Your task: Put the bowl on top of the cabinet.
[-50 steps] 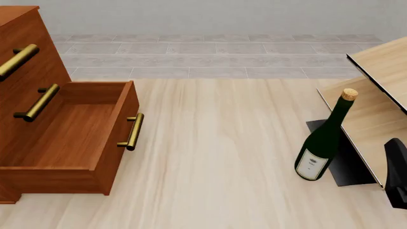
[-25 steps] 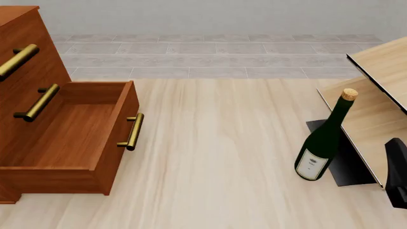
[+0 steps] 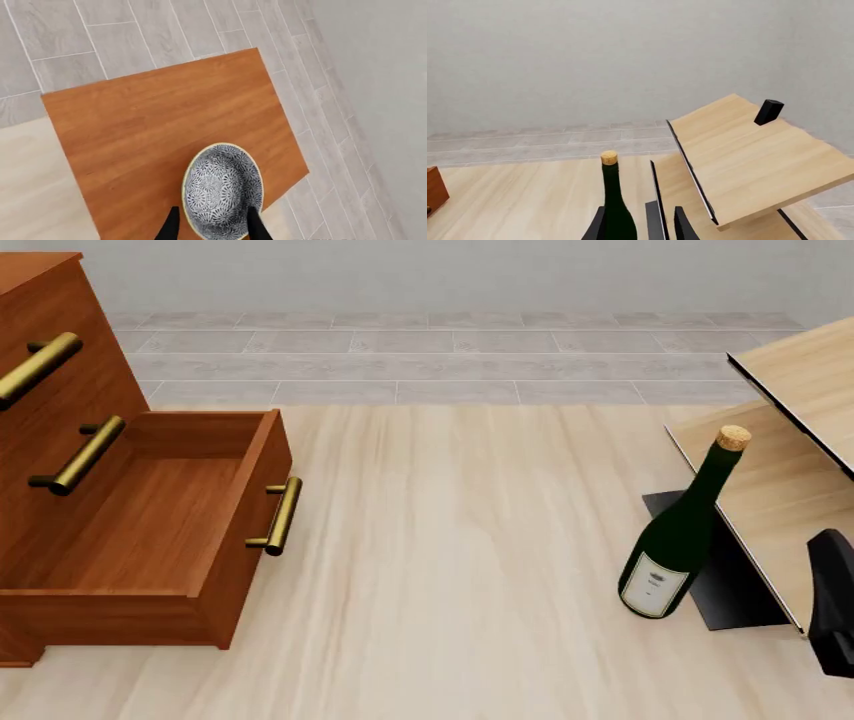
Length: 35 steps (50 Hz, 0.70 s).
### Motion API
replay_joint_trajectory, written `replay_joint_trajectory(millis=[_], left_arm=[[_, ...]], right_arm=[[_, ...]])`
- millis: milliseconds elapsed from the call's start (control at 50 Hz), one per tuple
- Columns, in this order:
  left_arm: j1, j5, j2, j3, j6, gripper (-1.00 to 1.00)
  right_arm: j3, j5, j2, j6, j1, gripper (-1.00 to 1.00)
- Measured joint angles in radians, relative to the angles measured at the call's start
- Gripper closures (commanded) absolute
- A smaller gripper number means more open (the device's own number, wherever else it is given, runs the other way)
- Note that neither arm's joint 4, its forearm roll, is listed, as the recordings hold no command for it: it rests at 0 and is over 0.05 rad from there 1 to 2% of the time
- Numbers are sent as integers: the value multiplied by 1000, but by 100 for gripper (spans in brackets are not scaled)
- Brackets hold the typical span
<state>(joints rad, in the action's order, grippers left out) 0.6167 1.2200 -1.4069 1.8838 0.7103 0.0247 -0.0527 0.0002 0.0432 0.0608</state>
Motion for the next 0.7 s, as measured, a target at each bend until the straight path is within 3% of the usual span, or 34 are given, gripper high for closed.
replay_joint_trajectory(millis=[440,700], left_arm=[[-87,0,78,18,-33,-100],[-155,-21,93,84,-131,-100]], right_arm=[[-1,3,0,-6,-3,-100],[-3,2,0,-4,-3,-100]])
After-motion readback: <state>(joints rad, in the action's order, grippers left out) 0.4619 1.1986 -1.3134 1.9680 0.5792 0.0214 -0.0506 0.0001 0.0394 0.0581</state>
